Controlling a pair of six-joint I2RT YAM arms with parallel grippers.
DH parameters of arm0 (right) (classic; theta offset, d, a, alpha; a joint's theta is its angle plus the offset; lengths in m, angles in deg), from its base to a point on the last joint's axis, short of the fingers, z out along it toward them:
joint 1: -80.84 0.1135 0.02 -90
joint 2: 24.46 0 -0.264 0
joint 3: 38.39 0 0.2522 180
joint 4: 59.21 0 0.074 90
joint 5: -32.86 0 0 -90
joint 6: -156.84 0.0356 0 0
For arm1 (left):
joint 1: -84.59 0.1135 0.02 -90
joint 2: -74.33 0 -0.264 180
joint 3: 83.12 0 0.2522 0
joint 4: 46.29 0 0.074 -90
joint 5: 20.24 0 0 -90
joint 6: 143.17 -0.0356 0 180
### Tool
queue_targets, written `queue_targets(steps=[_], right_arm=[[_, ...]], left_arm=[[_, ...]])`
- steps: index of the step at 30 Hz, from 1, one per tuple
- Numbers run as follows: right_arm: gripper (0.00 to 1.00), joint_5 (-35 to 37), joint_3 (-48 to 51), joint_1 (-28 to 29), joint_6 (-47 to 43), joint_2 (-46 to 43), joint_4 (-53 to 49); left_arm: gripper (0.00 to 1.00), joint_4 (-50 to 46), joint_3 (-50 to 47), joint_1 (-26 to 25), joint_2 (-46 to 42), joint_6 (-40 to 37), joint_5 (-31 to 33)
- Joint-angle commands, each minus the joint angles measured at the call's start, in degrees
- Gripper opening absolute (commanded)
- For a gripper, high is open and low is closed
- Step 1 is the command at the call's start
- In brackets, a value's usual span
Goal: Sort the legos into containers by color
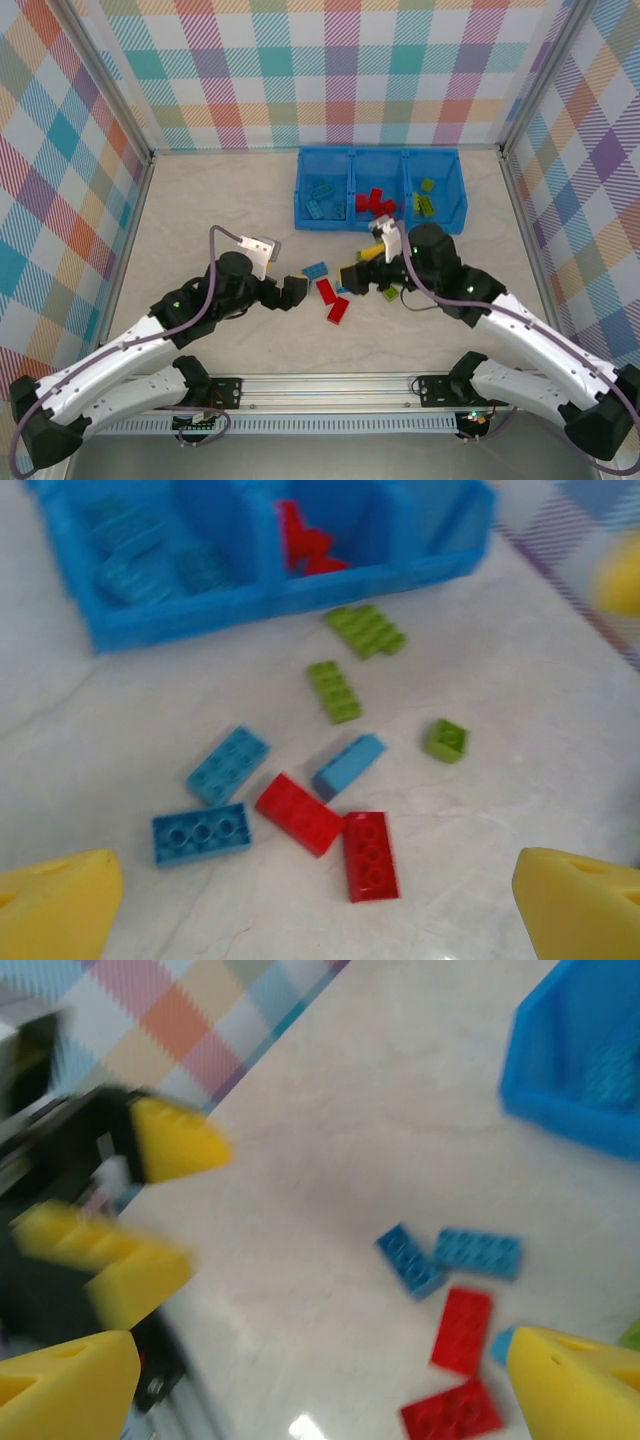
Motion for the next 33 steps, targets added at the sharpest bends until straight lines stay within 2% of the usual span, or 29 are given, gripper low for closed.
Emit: queue_targets(steps=[1, 4, 7, 11, 14, 16, 21, 27, 33], right_arm=[[0.97, -4.92, 3.75, 3.11, 2.28, -1.62, -4.86], [0.98, -3.37, 4.73, 6.66, 2.58, -2.02, -7.82], [0.98, 1.09, 4.01, 8.46, 1.64, -1.57, -10.89], [0.99, 2.27, 3.37, 8.72, 0.72, -0.35, -10.26], [1.00, 1.96, 3.19, 8.73, -0.49, 0.88, -9.14], [1.00, 2.18, 2.54, 8.70, -1.12, 1.53, -10.04], [1.00, 2.93, 4.09, 8.73, -0.63, 0.14, -10.56], [1.00, 7.62, 5.18, 8.73, -0.09, -2.57, -14.27], [1.00, 8.11, 5.22, 8.73, 0.88, -4.06, -15.22]], left_arm=[[0.97, 3.74, -4.45, 3.24, 1.79, 17.86, 7.31], [0.89, 8.16, -8.00, 7.30, 5.32, 29.29, 4.10], [0.80, 5.41, -6.53, 8.86, 11.49, 39.46, 5.11], [0.79, -5.33, 1.26, 8.97, 22.01, 46.08, 5.58], [0.72, -6.28, 5.15, 8.97, 28.95, 50.50, 1.64], [0.72, -4.34, 5.80, 8.88, 31.74, 53.56, 0.97], [0.72, -5.42, 9.90, 8.99, 37.52, 55.73, 3.65], [0.75, -4.76, 13.47, 8.97, 44.65, 55.35, -0.75], [0.61, -7.47, 14.14, 8.90, 48.14, 55.85, -1.04]])
